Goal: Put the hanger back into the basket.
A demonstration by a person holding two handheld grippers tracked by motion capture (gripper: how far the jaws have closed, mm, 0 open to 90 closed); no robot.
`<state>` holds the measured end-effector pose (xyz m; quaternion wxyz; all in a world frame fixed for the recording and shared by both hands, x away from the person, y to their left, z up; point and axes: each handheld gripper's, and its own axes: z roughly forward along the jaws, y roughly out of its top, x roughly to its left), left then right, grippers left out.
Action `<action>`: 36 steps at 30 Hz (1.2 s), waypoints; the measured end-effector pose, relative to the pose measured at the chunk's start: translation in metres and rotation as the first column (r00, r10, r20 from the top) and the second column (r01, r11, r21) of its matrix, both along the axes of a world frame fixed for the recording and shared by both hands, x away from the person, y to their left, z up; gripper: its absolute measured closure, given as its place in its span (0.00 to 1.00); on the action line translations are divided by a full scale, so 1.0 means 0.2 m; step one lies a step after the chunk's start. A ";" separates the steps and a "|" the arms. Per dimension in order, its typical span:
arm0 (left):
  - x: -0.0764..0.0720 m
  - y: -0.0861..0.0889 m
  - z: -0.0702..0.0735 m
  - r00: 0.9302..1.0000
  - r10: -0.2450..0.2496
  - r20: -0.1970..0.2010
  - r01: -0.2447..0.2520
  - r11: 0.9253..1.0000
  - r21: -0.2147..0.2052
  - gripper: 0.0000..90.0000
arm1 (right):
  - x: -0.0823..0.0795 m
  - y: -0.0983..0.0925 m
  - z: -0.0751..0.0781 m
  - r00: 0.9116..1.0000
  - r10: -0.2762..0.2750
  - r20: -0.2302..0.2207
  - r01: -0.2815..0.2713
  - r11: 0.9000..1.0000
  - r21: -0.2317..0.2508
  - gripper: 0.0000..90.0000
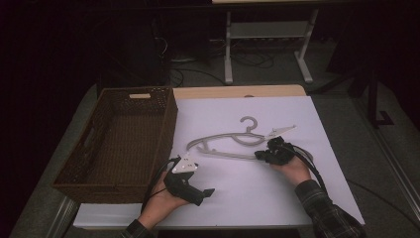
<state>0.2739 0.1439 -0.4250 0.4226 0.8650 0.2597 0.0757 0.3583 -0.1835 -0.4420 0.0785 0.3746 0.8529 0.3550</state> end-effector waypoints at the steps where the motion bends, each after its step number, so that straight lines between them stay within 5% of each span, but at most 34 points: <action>1: 0.00 0.00 0.00 1.000 0.000 0.000 0.000 1.000 -0.001 0.00 | 0.00 0.00 0.00 1.000 -0.002 -0.003 0.002 1.000 0.002 1.00; 6: 0.00 0.00 0.00 1.000 0.001 -0.001 -0.001 1.000 -0.001 0.00 | 0.00 0.02 -0.03 1.000 0.017 -0.005 -0.017 0.999 -0.032 1.00; 17: 0.03 -0.04 0.01 1.000 0.012 -0.007 -0.012 1.000 -0.005 0.00 | -0.01 0.02 -0.03 1.000 0.012 -0.005 -0.012 1.000 -0.019 1.00; 24: 0.11 -0.09 0.04 0.999 0.013 -0.033 -0.014 0.999 -0.036 0.00 | -0.01 0.02 -0.04 1.000 0.012 0.003 -0.012 1.000 -0.025 1.00; 33: 0.27 -0.19 0.11 1.000 0.022 -0.004 -0.022 0.999 -0.046 0.00 | -0.01 0.02 -0.03 1.000 0.010 0.001 -0.010 1.000 -0.027 1.00; 36: 0.33 -0.22 0.13 1.000 0.011 0.007 -0.011 0.999 -0.053 0.11 | -0.01 0.03 -0.03 1.000 0.009 0.002 -0.009 1.000 -0.029 1.00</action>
